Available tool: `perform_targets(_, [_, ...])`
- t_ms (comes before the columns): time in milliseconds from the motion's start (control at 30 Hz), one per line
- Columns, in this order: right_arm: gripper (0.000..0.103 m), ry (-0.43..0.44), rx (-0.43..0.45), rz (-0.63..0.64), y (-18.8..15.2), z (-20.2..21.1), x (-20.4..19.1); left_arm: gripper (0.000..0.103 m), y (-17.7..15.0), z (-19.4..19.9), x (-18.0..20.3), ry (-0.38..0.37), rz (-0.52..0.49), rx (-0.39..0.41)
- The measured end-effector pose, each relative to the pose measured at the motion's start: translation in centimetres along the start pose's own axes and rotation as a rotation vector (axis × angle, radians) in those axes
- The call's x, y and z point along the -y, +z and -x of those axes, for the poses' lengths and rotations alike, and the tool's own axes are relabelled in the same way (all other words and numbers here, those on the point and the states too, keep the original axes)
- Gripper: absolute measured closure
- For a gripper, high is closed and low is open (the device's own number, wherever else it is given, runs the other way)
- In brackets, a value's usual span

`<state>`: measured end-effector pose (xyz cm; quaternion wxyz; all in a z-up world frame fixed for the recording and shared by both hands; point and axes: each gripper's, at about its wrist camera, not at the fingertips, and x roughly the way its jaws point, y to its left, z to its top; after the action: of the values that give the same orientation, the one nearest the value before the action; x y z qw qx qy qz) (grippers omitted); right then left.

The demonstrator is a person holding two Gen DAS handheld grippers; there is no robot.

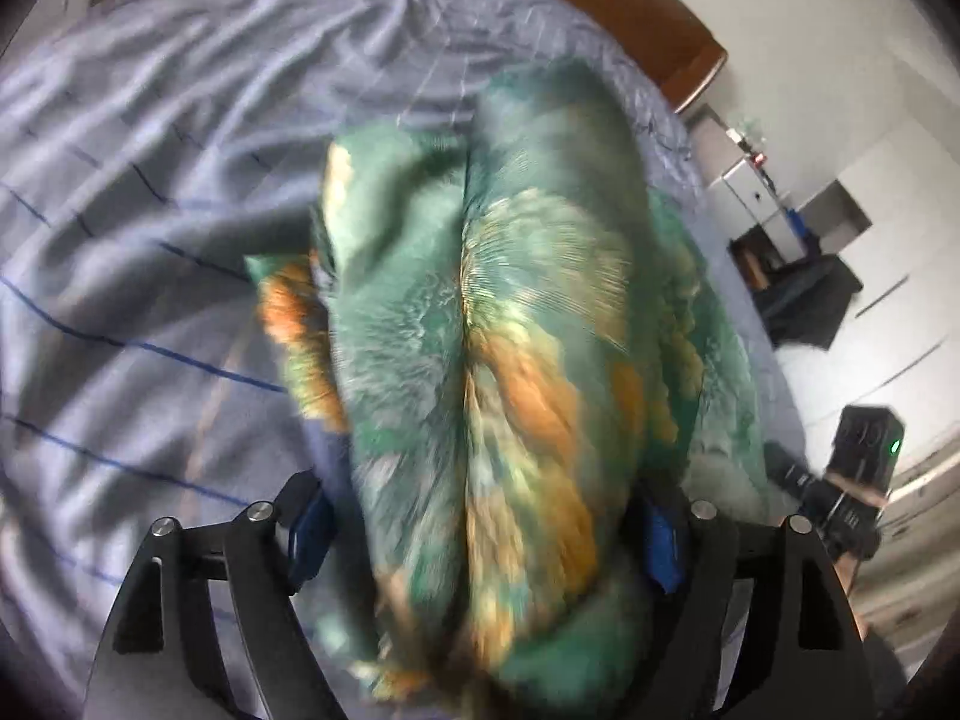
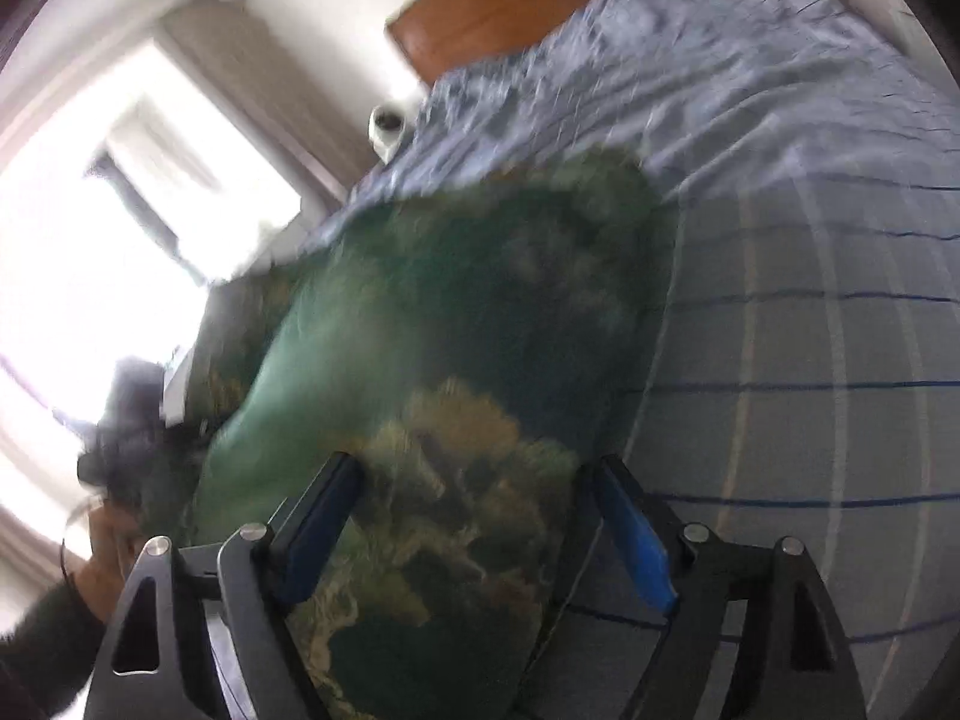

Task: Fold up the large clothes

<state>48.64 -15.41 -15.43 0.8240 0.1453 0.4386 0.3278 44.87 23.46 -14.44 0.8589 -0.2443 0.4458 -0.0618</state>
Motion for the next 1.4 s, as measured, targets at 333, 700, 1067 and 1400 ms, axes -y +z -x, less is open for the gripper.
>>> perform_targets(333, [0.021, -0.269, 0.159, 0.327, -2.7, 8.5, -9.3, 0.000, -7.7, 12.7, 9.5, 0.348, -0.397, 0.396])
perform_targets(700, [0.007, -0.409, 0.252, 0.309, -9.7, 16.6, -15.2, 0.000, -14.7, 17.8, 16.9, 0.434, -0.317, 0.445])
perform_targets(1067, [0.000, -0.505, 0.254, 0.347, -14.5, 21.5, -18.7, 0.000, -18.8, 20.2, 18.1, 0.456, -0.297, 0.452])
perform_targets(1400, [0.000, -0.536, 0.214, 0.321, -18.3, 22.2, -19.5, 0.000, -22.1, 21.4, 18.0, 0.409, -0.272, 0.421])
